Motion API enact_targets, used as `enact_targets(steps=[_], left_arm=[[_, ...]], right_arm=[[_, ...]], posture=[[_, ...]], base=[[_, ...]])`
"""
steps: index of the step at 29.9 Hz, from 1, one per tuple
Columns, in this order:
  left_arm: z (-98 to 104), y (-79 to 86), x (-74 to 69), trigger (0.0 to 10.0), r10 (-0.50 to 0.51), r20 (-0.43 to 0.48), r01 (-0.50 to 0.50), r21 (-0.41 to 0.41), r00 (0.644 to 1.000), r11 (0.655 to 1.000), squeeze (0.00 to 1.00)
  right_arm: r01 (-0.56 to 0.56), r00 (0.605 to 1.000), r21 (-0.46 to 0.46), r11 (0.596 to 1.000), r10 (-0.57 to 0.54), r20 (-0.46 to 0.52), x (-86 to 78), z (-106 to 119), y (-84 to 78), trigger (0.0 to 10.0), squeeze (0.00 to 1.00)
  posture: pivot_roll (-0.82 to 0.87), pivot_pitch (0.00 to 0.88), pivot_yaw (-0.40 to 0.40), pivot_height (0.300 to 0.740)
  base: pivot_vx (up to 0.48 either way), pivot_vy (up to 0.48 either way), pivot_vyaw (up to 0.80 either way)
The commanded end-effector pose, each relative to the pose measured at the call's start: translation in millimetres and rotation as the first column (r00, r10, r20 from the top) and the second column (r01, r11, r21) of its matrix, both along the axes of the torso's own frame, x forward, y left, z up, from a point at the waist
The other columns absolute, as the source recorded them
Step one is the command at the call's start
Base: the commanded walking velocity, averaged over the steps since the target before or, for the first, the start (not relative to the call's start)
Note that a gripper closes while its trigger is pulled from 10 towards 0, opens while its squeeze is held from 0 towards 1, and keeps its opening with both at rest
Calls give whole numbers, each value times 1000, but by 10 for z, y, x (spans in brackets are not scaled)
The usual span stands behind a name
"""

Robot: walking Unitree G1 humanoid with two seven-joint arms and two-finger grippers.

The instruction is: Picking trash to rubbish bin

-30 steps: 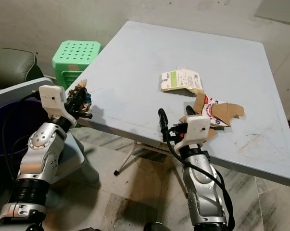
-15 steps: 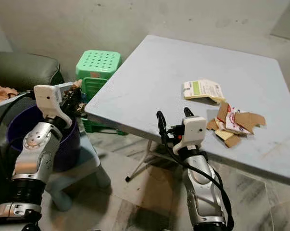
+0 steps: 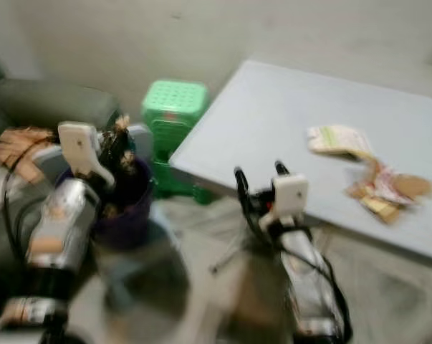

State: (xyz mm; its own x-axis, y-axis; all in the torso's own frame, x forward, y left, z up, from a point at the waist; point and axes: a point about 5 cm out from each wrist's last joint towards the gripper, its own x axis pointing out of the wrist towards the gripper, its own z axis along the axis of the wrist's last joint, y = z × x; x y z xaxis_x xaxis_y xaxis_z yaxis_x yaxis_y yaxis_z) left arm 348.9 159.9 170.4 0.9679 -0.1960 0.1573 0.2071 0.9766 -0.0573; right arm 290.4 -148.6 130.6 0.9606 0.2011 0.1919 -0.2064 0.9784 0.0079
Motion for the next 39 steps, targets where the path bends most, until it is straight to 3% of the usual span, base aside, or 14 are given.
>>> enact_targets(steps=[1,11,22,39], left_arm=[[11,-2,17,10000,14,-13,-14,4,1000,1000,0],[-10,-21,31,10000,40,-30,-39,37,999,999,0],[-13,-25,29,10000,30,-38,-29,16,999,999,0],[22,9,69,10000,40,-36,-40,16,999,999,0]], right_arm=[[-6,1000,-4,1000,7,18,6,45,3,10000,0],[-11,1000,12,1000,10,21,19,54,-2,10000,0],[-56,998,45,997,55,25,1,76,13,10000,0],[-131,991,58,990,131,0,-62,37,84,10000,0]], posture=[[-24,64,-49,740],[-23,67,-52,740],[-22,78,-56,740],[-24,100,-51,740]], base=[[0,0,800],[0,0,800],[0,0,0],[349,0,0]])
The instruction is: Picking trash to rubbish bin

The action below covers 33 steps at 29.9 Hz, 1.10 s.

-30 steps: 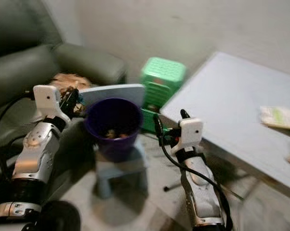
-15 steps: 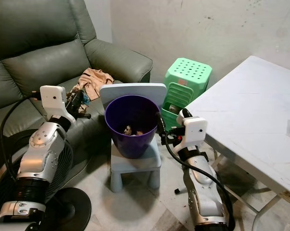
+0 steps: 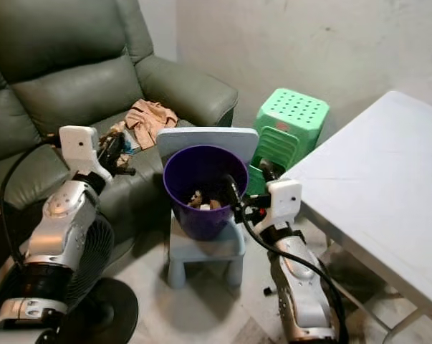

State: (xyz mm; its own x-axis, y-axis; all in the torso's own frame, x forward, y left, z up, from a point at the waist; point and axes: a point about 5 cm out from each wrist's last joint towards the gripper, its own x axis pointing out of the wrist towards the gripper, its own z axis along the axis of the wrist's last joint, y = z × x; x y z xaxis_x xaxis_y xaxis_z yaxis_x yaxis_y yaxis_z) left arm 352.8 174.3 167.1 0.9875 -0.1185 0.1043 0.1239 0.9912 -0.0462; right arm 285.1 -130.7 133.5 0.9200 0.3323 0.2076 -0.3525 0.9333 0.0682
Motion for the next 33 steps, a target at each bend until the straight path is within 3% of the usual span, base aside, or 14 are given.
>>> enact_targets(steps=[1,9,20,26,33], left_arm=[[55,-136,30,10000,-42,15,43,-6,999,999,0],[47,-142,34,10000,-39,14,40,-7,999,999,0],[17,-5,85,10000,-8,8,8,43,1000,999,0],[31,-6,158,10000,-57,3,57,86,998,995,0],[-10,-95,197,10000,-128,-13,129,114,992,985,0]], right_arm=[[21,1000,-6,1000,-21,-4,-11,7,-96,10000,0],[3,1000,-10,1000,-3,-14,-31,1,-85,10000,0],[-101,994,-22,995,100,-38,-115,-16,-3,10000,0],[-148,988,1,989,148,-47,-212,32,7,10000,0],[-203,976,-23,979,200,-91,-483,73,-29,10000,0]], posture=[[-24,101,-51,740],[-26,105,-54,740],[-27,125,-76,740],[-48,180,-105,740],[-116,282,-135,740]], base=[[375,0,0],[366,0,0],[0,0,0],[0,0,0],[0,0,0]])
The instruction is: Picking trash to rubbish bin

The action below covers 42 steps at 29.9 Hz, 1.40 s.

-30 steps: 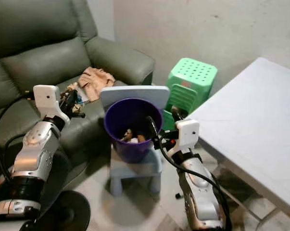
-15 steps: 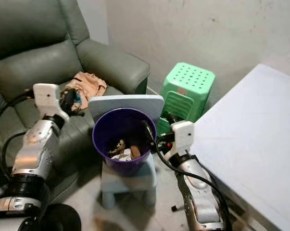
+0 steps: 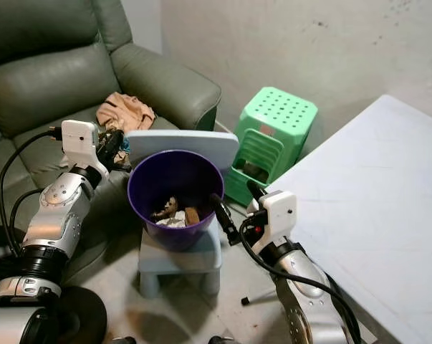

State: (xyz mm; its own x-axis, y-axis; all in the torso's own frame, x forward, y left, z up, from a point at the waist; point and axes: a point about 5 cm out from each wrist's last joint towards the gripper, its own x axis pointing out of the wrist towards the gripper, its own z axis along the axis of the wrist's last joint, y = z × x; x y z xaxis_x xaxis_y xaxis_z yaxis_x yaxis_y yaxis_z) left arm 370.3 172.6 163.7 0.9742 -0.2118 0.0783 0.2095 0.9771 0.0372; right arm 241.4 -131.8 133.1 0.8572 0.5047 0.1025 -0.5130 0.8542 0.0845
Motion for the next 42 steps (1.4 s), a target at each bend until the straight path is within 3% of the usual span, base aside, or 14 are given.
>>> enact_targets(steps=[1,4,12,22,23,25,26,42], left_arm=[[24,-85,20,10000,-47,5,46,31,999,998,0],[-26,-148,49,10000,-105,-15,106,54,994,993,0],[40,-239,117,10000,-177,-17,178,73,984,981,0],[110,-374,181,10000,-294,-20,295,96,956,951,0],[116,-368,193,10000,-288,-21,288,103,957,952,278],[125,-366,203,10000,-297,-25,298,88,955,950,945],[139,-368,206,10000,-314,-23,315,65,949,947,1000],[354,-342,287,10000,-326,28,321,117,945,940,1000]], right_arm=[[-18,1000,3,1000,18,17,-65,90,-23,10000,0],[-22,1000,2,1000,22,13,-208,161,-34,10000,0],[1,1000,-8,1000,-1,-10,-281,277,-61,10000,0],[-43,999,52,998,44,-20,-357,420,-5,10000,0],[-53,998,61,997,55,-26,-386,423,7,10000,0],[-56,998,63,996,58,-27,-401,427,15,10000,0],[-58,998,66,996,60,-30,-411,427,17,10000,0],[-70,996,69,995,74,-56,-432,428,33,10000,0]], posture=[[-116,282,-135,740],[-142,325,-151,740],[-173,410,-170,740],[-189,464,-177,740],[-192,467,-174,740],[-192,467,-174,740],[-192,465,-173,740],[-182,459,-172,740]], base=[[0,0,0],[0,0,0],[0,0,0],[0,0,0],[0,0,0],[0,0,0],[0,0,0],[0,0,0]])
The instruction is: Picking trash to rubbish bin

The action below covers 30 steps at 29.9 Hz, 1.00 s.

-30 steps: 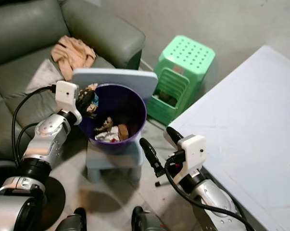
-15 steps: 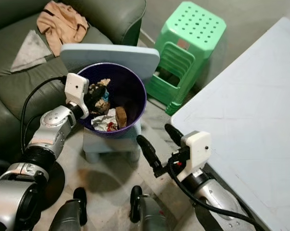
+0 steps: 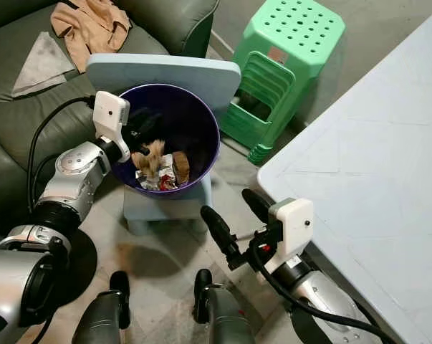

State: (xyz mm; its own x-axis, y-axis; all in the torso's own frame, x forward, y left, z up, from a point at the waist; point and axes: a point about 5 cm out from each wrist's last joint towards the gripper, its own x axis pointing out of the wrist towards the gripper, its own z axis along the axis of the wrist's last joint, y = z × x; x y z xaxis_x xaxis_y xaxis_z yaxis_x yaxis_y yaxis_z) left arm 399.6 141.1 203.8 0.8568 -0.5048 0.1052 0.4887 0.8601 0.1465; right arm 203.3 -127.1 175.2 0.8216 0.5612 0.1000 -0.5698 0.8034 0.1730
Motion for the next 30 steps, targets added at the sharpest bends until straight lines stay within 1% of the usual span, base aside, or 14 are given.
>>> enact_targets(steps=[1,8,14,16,23,27,28,29,30], left_arm=[[-36,-23,-4,10000,-23,-13,24,18,1000,1000,1000],[3,-30,-7,10000,-32,8,32,3,999,999,1000],[-13,-37,-23,10000,-41,15,41,-2,999,999,1000],[-87,-40,-48,10000,-37,-3,37,-12,999,999,1000],[-166,-22,-73,10000,-20,-17,20,-13,1000,1000,1000],[-258,-23,-113,10000,-11,-45,9,-44,999,999,1000],[-281,-28,-134,10000,-8,-45,6,-38,999,999,1000],[-291,-31,-152,10000,-1,-53,-3,-74,999,997,941],[-296,-32,-165,10000,4,-61,-10,-102,998,995,941]], right_arm=[[2,1000,-7,1000,-2,-11,-53,6,-12,10000,0],[2,1000,-7,1000,-2,-15,-51,-1,-13,10000,0],[4,1000,-9,1000,-4,-18,-43,-7,-14,10000,0],[9,1000,-11,1000,-9,-20,-16,-31,-13,10000,0],[21,1000,6,1000,-21,-9,32,-47,8,10000,0],[47,999,15,999,-47,7,101,-68,14,10000,0],[55,998,17,998,-55,10,123,-71,12,10000,0],[60,998,17,998,-60,17,149,-72,10,10000,0],[63,998,17,998,-64,23,166,-73,9,10000,0]], posture=[[-181,459,-173,740],[-178,459,-177,740],[-174,459,-176,740],[-163,455,-171,740],[-133,441,-153,740],[-107,426,-138,740],[-107,426,-138,740],[-93,414,-128,740],[-93,414,-128,740]], base=[[0,0,0],[0,0,0],[0,0,0],[0,0,0],[0,0,0],[0,0,0],[0,0,0],[0,0,0],[0,0,0]])
